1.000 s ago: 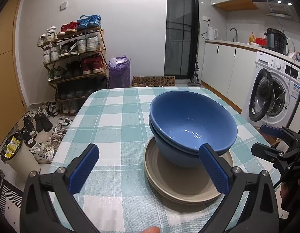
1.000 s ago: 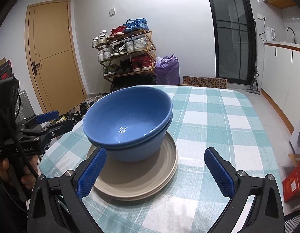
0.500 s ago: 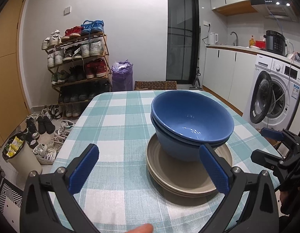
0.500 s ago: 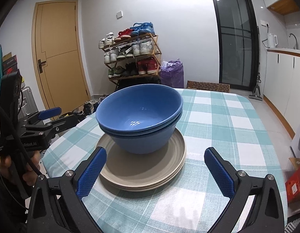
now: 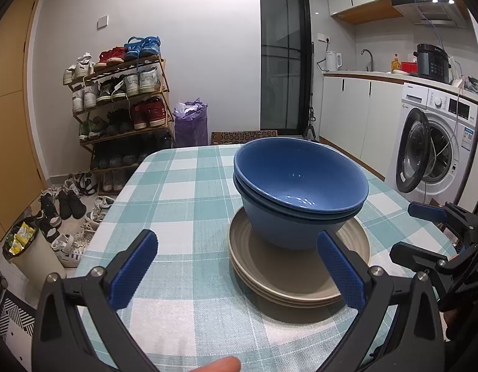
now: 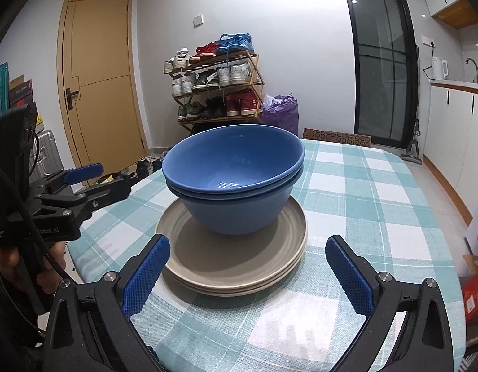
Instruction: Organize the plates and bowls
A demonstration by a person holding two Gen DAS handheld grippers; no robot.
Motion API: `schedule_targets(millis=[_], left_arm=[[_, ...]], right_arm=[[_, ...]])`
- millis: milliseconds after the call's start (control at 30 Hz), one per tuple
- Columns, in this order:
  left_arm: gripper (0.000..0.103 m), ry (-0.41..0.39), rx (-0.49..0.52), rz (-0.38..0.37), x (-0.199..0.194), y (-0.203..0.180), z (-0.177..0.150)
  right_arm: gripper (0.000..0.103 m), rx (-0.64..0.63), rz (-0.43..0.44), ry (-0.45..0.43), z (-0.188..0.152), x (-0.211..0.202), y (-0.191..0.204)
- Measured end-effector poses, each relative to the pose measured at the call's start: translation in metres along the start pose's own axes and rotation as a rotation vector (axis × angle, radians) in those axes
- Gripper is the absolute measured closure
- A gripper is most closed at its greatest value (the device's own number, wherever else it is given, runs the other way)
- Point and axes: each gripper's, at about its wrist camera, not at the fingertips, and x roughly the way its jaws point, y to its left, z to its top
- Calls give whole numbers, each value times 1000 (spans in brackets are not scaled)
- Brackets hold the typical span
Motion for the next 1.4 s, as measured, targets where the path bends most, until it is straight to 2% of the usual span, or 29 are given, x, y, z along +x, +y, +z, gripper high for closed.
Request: schedule_targets(millis=[500, 1400], left_arm=[[0, 9, -3, 7, 14, -3, -15], [0, 11, -16, 5, 20, 2, -21]], right_arm=[[1, 9, -4, -51, -8, -2, -5], [1, -2, -1, -49, -12, 5, -4]])
